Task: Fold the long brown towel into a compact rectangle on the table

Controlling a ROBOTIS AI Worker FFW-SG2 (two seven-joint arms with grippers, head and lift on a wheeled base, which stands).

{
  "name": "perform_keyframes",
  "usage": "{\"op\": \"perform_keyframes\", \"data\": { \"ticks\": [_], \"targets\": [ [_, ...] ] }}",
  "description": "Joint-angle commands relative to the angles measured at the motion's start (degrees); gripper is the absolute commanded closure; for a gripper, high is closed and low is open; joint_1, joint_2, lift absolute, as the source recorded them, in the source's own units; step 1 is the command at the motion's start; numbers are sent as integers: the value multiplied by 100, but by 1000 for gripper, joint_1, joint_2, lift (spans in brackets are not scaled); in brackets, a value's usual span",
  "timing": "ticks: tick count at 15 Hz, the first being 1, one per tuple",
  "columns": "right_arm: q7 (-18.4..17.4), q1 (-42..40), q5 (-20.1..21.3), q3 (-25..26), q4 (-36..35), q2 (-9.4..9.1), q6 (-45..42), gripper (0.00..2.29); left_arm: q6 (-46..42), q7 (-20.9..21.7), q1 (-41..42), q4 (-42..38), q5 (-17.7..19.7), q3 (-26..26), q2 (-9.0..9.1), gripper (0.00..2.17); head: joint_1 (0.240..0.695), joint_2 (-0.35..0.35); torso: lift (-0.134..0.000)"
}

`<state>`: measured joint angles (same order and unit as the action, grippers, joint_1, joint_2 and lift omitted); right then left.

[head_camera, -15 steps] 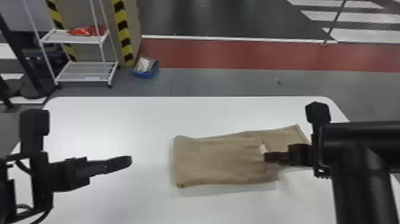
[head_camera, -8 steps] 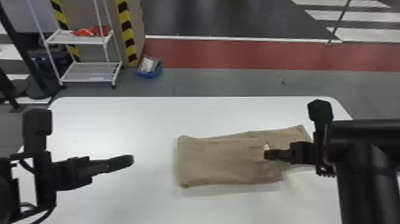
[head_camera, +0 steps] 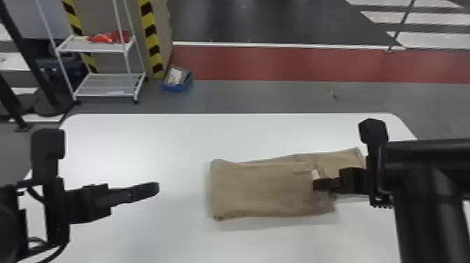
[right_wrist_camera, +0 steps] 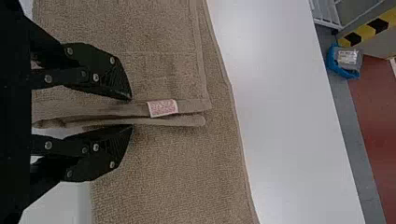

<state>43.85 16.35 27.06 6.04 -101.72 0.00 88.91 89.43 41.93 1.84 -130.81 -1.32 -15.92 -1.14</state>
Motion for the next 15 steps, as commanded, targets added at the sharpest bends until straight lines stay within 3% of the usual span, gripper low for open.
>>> {"op": "perform_keyframes", "data": {
  "ticks": [1, 4, 15],
  "targets": [
    [1, 52, -78, 38, -5, -5, 117, 842, 60, 8, 0, 20, 0, -16, -10, 66, 695, -30, -125],
    [1, 87, -78, 46, -5, -5, 117, 745, 60, 8, -9, 64, 0, -16, -53, 66, 695, -26, -125],
    [-61, 219, 80, -165, 223, -5, 117, 758, 60, 25, 9, 126, 88, -148, -115, 66, 695, -11, -125]
  ]
}}
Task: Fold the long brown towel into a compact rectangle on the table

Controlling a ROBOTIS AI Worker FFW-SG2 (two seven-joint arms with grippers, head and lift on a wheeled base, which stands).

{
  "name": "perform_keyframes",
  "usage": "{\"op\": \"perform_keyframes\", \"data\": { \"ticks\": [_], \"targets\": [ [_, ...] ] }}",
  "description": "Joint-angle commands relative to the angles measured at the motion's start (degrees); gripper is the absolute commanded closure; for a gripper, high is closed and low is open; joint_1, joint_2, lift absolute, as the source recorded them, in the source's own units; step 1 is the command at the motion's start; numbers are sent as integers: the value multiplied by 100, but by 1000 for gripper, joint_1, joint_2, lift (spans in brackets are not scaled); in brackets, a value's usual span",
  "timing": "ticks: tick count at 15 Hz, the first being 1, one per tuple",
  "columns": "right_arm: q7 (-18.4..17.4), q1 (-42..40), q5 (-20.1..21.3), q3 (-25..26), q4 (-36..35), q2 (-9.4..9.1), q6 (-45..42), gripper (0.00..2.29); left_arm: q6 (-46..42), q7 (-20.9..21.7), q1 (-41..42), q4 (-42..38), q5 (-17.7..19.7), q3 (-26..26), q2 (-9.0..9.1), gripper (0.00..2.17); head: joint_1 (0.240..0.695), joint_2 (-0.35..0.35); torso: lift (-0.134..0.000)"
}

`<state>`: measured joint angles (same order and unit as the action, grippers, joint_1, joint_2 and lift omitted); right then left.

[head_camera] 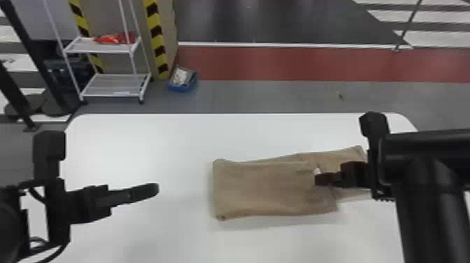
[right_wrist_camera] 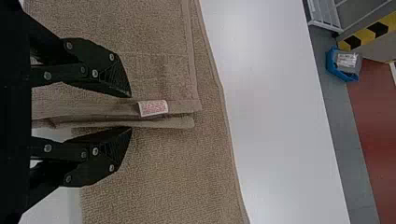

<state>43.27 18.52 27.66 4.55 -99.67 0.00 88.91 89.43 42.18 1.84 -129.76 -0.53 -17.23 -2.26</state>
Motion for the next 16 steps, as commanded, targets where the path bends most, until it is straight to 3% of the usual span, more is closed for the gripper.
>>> {"op": "perform_keyframes", "data": {
  "ticks": [1, 3, 4, 6, 7, 13, 16],
  "targets": [
    [6, 3, 20, -16, 27, -5, 117, 761, 59, 1, 0, 30, 18, -17, -2, 66, 695, -9, -125],
    [6, 3, 46, -33, 53, -5, 117, 799, 59, 1, 9, 47, 27, -17, -11, 66, 695, -8, -125],
    [6, 11, 46, -33, 53, -5, 117, 1038, 59, 1, 9, 47, 27, -17, -11, 66, 695, -7, -125],
    [6, 11, 28, -25, 53, -5, 117, 1058, 59, 1, 9, 47, 27, -26, -11, 66, 695, -8, -125],
    [6, 20, 11, -7, 53, -5, 117, 1180, 59, 1, 0, 47, 27, -26, -11, 66, 695, -7, -125],
    [6, 73, -138, 134, 44, -5, 117, 1217, 59, 1, 0, 126, 79, -96, -46, 66, 695, -5, -125],
    [-3, 108, -499, 468, -193, -5, 117, 1291, 59, 1, -26, 126, 79, -114, -73, 66, 695, -3, -125]
  ]
}}
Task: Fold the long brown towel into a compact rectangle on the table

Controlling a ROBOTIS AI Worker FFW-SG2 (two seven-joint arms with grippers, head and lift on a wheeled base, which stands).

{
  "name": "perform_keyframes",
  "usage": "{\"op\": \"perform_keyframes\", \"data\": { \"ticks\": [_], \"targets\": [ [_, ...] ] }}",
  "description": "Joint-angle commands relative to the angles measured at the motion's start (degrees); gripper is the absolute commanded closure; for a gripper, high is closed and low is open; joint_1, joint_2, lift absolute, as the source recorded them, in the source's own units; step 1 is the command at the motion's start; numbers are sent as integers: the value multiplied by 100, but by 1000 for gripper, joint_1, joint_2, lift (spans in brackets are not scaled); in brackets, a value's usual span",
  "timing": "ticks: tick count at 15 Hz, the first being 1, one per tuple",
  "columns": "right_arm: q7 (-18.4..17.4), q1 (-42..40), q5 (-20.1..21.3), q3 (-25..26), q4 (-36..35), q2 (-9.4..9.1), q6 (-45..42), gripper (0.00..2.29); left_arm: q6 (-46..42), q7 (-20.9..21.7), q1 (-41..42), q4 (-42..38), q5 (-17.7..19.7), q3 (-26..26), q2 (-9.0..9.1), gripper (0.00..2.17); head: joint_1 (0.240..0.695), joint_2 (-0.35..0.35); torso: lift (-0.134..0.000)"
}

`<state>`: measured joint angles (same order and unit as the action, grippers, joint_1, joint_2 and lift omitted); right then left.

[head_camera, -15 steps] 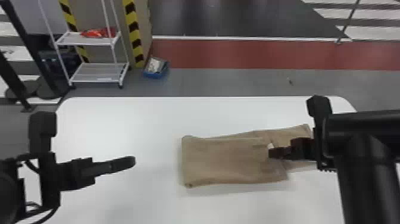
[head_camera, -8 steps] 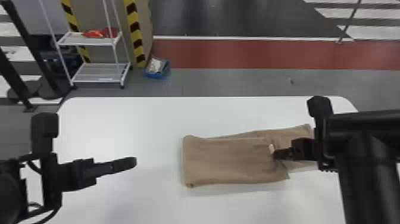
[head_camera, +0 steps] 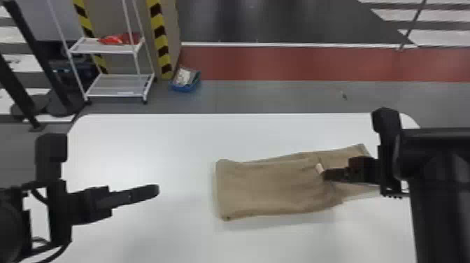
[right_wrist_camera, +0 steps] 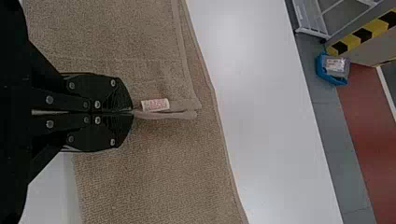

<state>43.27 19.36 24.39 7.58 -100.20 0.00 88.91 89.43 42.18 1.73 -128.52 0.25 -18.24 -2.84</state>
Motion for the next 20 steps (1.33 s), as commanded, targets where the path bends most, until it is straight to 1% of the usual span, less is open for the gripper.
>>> {"op": "perform_keyframes", "data": {
  "ticks": [1, 2, 3, 5, 6, 7, 9, 11, 12, 13, 14, 15, 17, 18, 19, 20],
  "targets": [
    [-3, 59, -303, 296, -255, -5, 117, 1291, 59, 0, -15, 2, 10, -22, -24, 66, 695, -3, -125],
    [-3, 94, -558, 490, -404, -5, 117, 1291, 59, 0, -32, 2, 28, -57, -42, 66, 695, -4, -125],
    [-3, 121, -664, 648, -465, -5, 117, 1291, 59, 0, -41, 2, 45, -92, -42, 66, 695, -5, -125],
    [-3, 59, -505, 622, -255, -5, 117, 1295, 59, 0, -23, -51, 89, -162, -42, 66, 695, -6, -125],
    [6, 24, -497, 595, -149, -5, 117, 1295, 59, 0, -32, -60, 89, -171, -42, 66, 695, -9, -125],
    [23, 33, -593, 630, -193, -5, 117, 1295, 59, 0, -41, -77, 89, -171, -42, 66, 695, -10, -125],
    [23, 279, -1112, 877, -395, -5, 117, 1295, 59, -17, -41, -121, 89, -198, -33, 66, 695, -4, -125],
    [6, 235, -910, 868, -281, -5, 117, 1295, 59, -9, 38, -235, 142, -268, 2, 66, 695, 4, -125],
    [32, 138, -883, 833, -202, -5, 117, 1295, 59, 0, 82, -262, 186, -303, 2, 70, 695, 4, -125],
    [50, 156, -945, 877, -246, -5, 117, 1295, 59, -17, 64, -253, 186, -303, 2, 70, 695, 1, -125],
    [59, 349, -1033, 921, -316, -5, 117, 1291, 59, -52, 21, -209, 186, -294, 2, 70, 695, 2, -125],
    [59, 455, -910, 929, -307, -5, 117, 1291, 59, -52, 21, -191, 186, -285, 2, 70, 695, 3, -125],
    [23, 270, -743, 1017, -228, -5, 117, 1291, 59, -17, 100, -227, 195, -294, 11, 76, 695, 3, -125],
    [32, 297, -769, 1070, -228, -5, 117, 1295, 59, -35, 91, -218, 195, -303, 11, 76, 695, -9, -125],
    [50, 428, -901, 1167, -228, -5, 117, 1295, 59, -70, 56, -191, 195, -303, 11, 76, 695, -15, -125],
    [41, 490, -892, 1246, -219, -5, 117, 1295, 59, -79, 38, -183, 204, -312, 20, 76, 695, -18, -125]
  ]
}}
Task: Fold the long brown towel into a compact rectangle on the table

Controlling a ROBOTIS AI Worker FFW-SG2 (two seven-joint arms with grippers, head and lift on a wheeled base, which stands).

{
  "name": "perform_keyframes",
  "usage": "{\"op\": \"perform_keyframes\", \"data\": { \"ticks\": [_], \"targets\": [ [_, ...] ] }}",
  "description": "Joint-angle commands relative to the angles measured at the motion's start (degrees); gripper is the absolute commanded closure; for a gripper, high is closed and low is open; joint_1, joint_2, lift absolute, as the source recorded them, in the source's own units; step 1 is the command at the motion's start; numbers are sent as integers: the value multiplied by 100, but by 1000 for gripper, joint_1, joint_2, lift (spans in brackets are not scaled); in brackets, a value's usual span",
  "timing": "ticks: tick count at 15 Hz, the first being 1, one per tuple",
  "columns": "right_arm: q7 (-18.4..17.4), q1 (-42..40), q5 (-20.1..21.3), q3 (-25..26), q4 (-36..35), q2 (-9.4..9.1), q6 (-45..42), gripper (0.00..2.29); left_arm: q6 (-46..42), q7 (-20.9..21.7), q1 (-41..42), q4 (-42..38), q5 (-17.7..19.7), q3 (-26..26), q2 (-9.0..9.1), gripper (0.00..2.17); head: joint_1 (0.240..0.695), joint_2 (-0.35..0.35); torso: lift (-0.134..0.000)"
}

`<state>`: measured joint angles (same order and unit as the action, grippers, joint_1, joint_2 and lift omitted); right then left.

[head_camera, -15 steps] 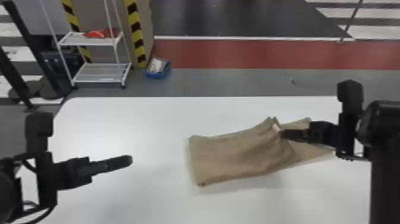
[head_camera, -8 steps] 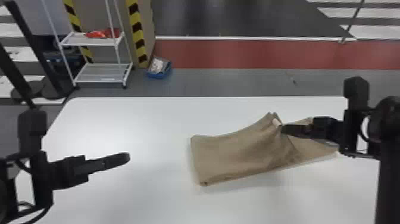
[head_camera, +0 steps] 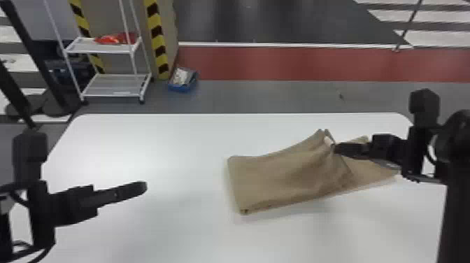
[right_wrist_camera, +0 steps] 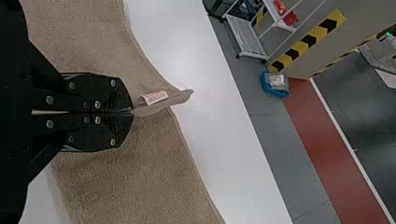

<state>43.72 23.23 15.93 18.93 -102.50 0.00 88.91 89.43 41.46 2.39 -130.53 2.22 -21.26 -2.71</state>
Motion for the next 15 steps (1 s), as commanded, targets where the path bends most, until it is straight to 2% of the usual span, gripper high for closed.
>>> {"op": "perform_keyframes", "data": {
  "ticks": [1, 2, 4, 7, 9, 11, 13, 15],
  "targets": [
    [-12, 33, 60, 102, 160, -5, 117, 1291, 60, 11, -1, -8, 15, -27, 25, 76, 695, -19, -125],
    [14, -82, 147, 111, 230, -5, 117, 1291, 60, 20, 16, -17, 33, -45, 33, 80, 695, -23, -125],
    [14, 191, -503, 392, 116, -5, 117, 1295, 60, -86, -1, -17, 59, -54, 95, 80, 695, -28, -125],
    [-4, 138, -231, 137, 362, -5, 117, 1291, 60, -95, 25, -17, 94, -71, 200, 80, 695, -24, -125],
    [14, 437, -608, 313, 239, -5, 117, 1295, 60, -200, -63, 89, 77, -54, 192, 80, 695, -23, -125],
    [5, 578, -380, 515, 415, -5, 117, 1295, 60, -174, -28, 115, 94, -71, 192, 80, 695, -15, -125],
    [-30, 375, -266, 586, 942, -5, 117, 1295, 60, -182, 16, 106, 103, -54, 192, 80, 695, -23, -125],
    [-39, 375, -231, 674, 1100, -5, 117, 1295, 60, -191, -1, 98, 94, -45, 192, 80, 695, -34, -125]
  ]
}}
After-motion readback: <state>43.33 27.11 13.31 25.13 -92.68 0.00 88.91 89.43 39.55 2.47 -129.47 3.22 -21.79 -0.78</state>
